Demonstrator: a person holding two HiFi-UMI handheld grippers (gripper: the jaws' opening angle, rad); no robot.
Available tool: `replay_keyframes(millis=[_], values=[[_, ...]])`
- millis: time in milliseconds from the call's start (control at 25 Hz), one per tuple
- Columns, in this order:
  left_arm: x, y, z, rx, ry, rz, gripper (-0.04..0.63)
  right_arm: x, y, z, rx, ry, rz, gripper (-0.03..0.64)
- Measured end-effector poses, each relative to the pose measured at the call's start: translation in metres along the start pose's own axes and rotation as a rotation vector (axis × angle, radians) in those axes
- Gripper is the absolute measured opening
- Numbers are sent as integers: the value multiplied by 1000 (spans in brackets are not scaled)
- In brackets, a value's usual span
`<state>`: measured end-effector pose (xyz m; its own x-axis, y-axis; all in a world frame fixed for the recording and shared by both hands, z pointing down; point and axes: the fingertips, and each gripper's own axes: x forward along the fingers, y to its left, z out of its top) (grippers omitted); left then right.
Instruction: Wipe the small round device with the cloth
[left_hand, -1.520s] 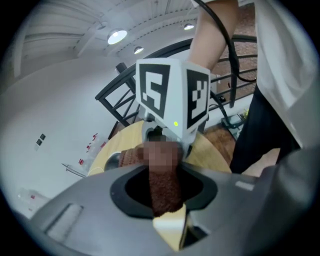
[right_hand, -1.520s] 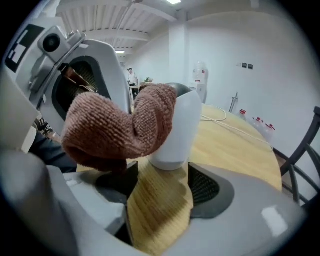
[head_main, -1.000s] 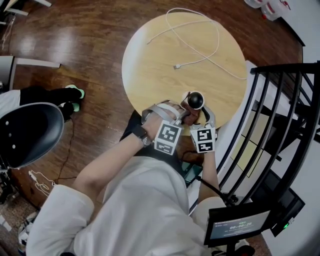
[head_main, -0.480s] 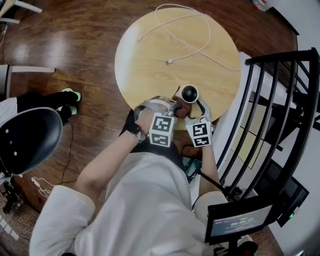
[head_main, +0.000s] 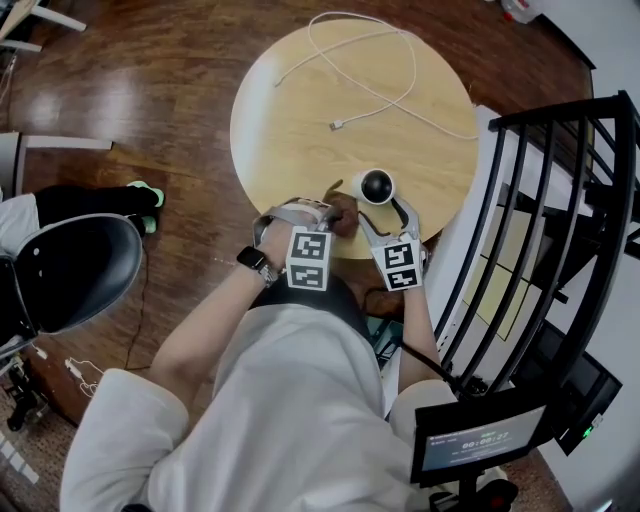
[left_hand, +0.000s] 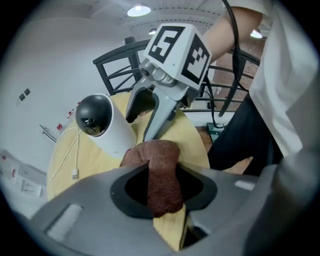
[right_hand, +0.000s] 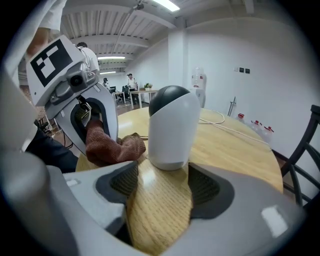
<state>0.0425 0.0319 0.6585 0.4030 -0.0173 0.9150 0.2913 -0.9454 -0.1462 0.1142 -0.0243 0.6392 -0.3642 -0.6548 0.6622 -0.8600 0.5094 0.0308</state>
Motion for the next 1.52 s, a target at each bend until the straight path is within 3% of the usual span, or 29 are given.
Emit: replay_keyframes(millis=[160,280,520,720,920,1120,1360,1520], values=[[-1,-5,-11,-30,13,-31,120,6,-3,-7,35,33,11,316],[-7,1,-13,-105,-39,-17,121,7,-11,-15,92,43,16,316],[-81,17,1,-247,-204,120,121,-47,-18,32,113,-43,-71,299],[-132,61,16,-383,-364,268,121,-95,-44,87,105,-174,-221,164],[-186,110,47,-401,-487,381,121,-148,-62,151,115,-344,-313,93],[-240,143,85,-389,-634,450,121,-188,-71,199,59,-437,-398,71],[-286,158,105,-448,-788,533,121,-221,-76,218,30,-491,-448,17],[-294,157,103,-424,-816,584,121,-229,-77,217,46,-508,-493,5]])
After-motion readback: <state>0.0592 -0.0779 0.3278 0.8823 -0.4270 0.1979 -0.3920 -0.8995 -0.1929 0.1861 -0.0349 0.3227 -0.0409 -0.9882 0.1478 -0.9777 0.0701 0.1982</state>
